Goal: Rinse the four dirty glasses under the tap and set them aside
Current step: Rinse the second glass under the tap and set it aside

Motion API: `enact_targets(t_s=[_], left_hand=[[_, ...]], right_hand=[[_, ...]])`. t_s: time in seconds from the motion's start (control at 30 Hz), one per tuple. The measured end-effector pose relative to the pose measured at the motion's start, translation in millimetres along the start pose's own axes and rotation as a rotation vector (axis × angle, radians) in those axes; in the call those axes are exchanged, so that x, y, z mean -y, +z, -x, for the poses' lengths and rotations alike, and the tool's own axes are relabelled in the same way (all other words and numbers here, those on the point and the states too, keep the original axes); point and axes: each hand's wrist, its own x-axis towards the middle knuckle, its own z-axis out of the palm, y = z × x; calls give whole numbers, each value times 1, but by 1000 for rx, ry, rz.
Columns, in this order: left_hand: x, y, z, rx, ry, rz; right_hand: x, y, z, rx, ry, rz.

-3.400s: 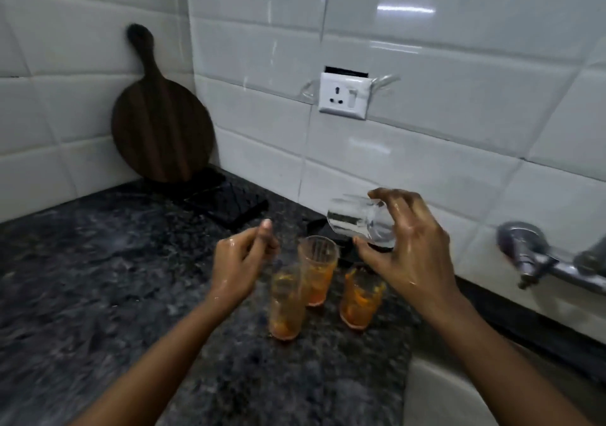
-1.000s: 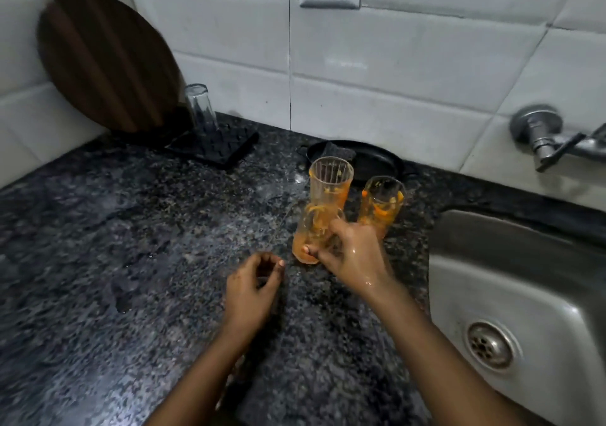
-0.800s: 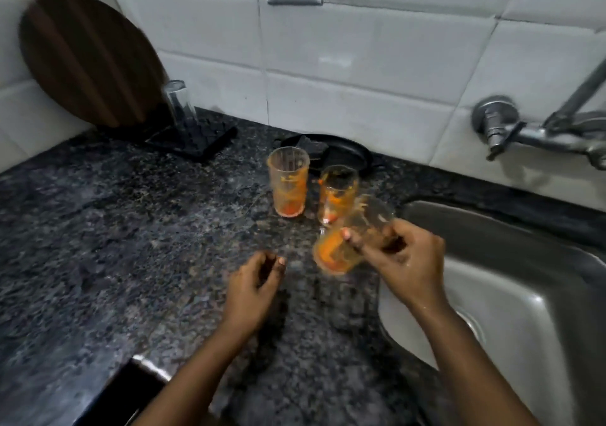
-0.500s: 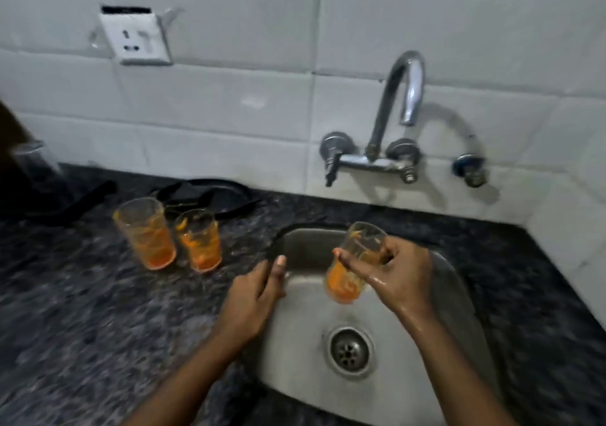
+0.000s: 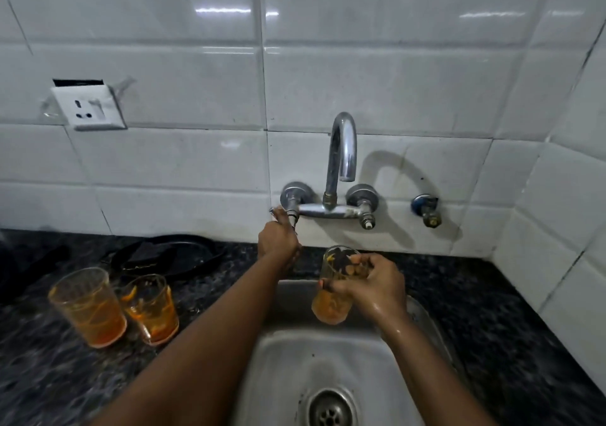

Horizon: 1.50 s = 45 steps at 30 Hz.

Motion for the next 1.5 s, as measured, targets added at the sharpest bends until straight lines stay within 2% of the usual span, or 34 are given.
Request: enact_targets(t_s=[0.07, 0.13, 0.27, 0.33, 0.47, 0.57, 0.63, 0.73, 0.8, 0.87, 0.93, 1.0, 1.03, 1.17, 1.23, 1.27, 1.37, 1.5], left_hand=[[0, 0, 1, 97, -135, 366], [3, -3, 9, 159, -182, 476], [34, -8, 35, 326, -195, 417], [61, -15, 54, 414, -268, 362], [111, -30, 89, 489, -397, 229], [130, -37, 102, 485, -449, 212], [136, -37, 105, 409, -391, 242], [130, -36, 108, 212, -117, 408], [114, -37, 109, 174, 151, 364], [92, -34, 110, 277, 400, 182], [71, -23, 113, 441, 541, -45], [57, -7, 111, 575, 513, -175], [52, 0, 110, 642, 442, -149], [37, 13, 95, 932, 79, 232], [34, 13, 89, 1059, 44, 296], [31, 12, 88, 1114, 101, 216], [23, 10, 88, 1217, 270, -263], [13, 10, 85, 1196, 399, -648]], right_hand=[[-1, 2, -2, 44, 6, -23], [-2, 6, -1, 57, -8, -22], [-16, 12, -1, 78, 28, -201], [-27, 13, 2, 112, 52, -337], [-45, 17, 12, 184, 93, -568], [-63, 29, 19, 239, 147, -587], [-73, 36, 25, 264, 187, -570], [-85, 37, 28, 274, 141, -473], [-86, 34, 27, 283, 84, -382], [-89, 34, 21, 288, 39, -258], [-87, 34, 15, 257, 16, -168], [-86, 32, 10, 203, -94, 14], [-84, 31, 8, 188, -181, 157], [-75, 22, 4, 45, -439, 481], [-80, 16, 0, 4, -537, 528], [-82, 14, -2, 10, -576, 527], [-85, 15, -1, 97, -640, 431], [-86, 24, 3, 228, -571, 206]])
